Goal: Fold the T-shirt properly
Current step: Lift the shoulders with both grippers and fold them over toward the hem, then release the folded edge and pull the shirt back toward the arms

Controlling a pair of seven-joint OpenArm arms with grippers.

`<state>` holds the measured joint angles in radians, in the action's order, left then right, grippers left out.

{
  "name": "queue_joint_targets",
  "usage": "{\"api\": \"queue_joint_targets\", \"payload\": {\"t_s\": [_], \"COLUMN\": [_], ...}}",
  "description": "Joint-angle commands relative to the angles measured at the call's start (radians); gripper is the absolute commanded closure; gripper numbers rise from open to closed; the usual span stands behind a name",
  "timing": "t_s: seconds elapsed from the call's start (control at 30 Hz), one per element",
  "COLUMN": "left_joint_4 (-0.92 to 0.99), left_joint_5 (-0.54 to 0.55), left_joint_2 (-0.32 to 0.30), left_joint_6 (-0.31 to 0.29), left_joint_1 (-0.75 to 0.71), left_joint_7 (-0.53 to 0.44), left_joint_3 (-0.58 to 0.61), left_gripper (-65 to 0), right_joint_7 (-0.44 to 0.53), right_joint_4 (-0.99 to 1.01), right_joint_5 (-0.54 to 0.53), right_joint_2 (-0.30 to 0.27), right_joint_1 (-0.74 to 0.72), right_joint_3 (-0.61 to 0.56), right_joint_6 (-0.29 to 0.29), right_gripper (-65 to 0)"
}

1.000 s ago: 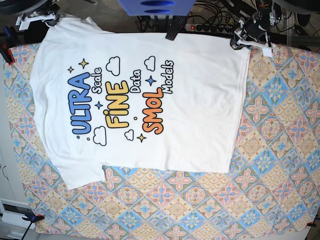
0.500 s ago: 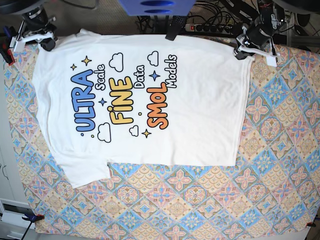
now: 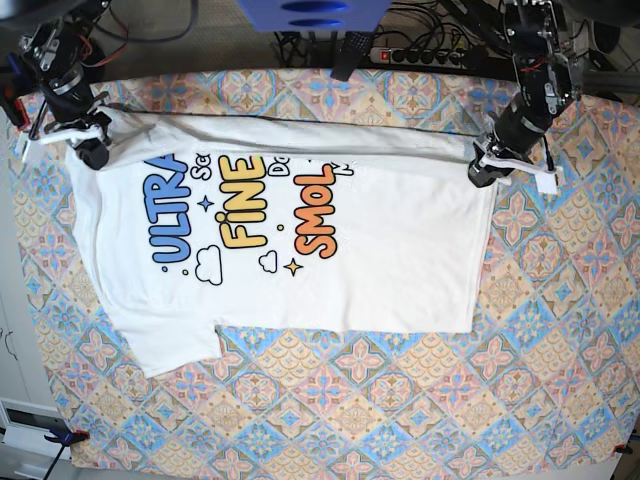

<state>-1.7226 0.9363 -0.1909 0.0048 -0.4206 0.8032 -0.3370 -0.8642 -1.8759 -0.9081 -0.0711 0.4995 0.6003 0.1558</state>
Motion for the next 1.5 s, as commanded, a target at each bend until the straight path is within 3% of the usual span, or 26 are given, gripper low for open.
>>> {"api": "queue_joint_targets", "payload": {"t_s": [0.0,0.37,0.53,0.6,0.77,0.87,0.93,1.2,1.47], "left_joint_4": [0.009,0.250,0.289,0.289,0.284,0.276,0.247,0.071,0.129], "left_joint_5": [0.003,0.000,0.000,0.000,0.007,0.028,0.071,0.157,0.160], "left_joint_2": [-0.005,-0.005,-0.005,-0.006,-0.012,-0.011,-0.012,-0.028,-0.026], "left_joint_6": [-0.001,-0.001,-0.001,-0.001,0.002,-0.001,-0.001,-0.001,-0.001], "left_joint_1": [0.015,0.187,0.225,0.225,0.217,0.196,0.170,-0.019,-0.065], "left_joint_7": [-0.008,-0.011,-0.009,-0.009,-0.012,0.009,0.034,0.061,0.060], "left_joint_3": [-0.003,-0.003,-0.003,-0.004,-0.020,-0.073,-0.081,-0.081,-0.081], "left_gripper": [-0.4,-0.5,-1.9,-7.2,-30.8,-43.7,-47.7,-47.0,-47.0], "right_joint_7": [0.020,0.013,0.013,0.010,0.006,0.004,0.004,0.004,0.004], "right_joint_4": [-0.017,0.227,0.252,0.250,0.226,0.166,0.129,0.074,0.074], "right_joint_5": [-0.019,0.025,0.157,0.185,0.165,0.163,0.162,0.162,0.162], "right_joint_2": [-0.014,-0.017,-0.017,-0.017,-0.037,-0.057,-0.057,-0.057,-0.057], "right_joint_1": [-0.040,-0.230,-0.287,-0.285,-0.278,-0.259,-0.221,-0.089,-0.017], "right_joint_3": [0.005,-0.122,-0.173,-0.171,-0.170,-0.168,-0.167,-0.082,-0.062], "right_joint_6": [0.012,0.012,0.012,0.012,0.017,0.063,0.083,0.084,0.084], "right_gripper": [-0.1,-0.4,-10.6,-17.5,-32.9,-35.9,-35.2,-33.8,-33.8]}}
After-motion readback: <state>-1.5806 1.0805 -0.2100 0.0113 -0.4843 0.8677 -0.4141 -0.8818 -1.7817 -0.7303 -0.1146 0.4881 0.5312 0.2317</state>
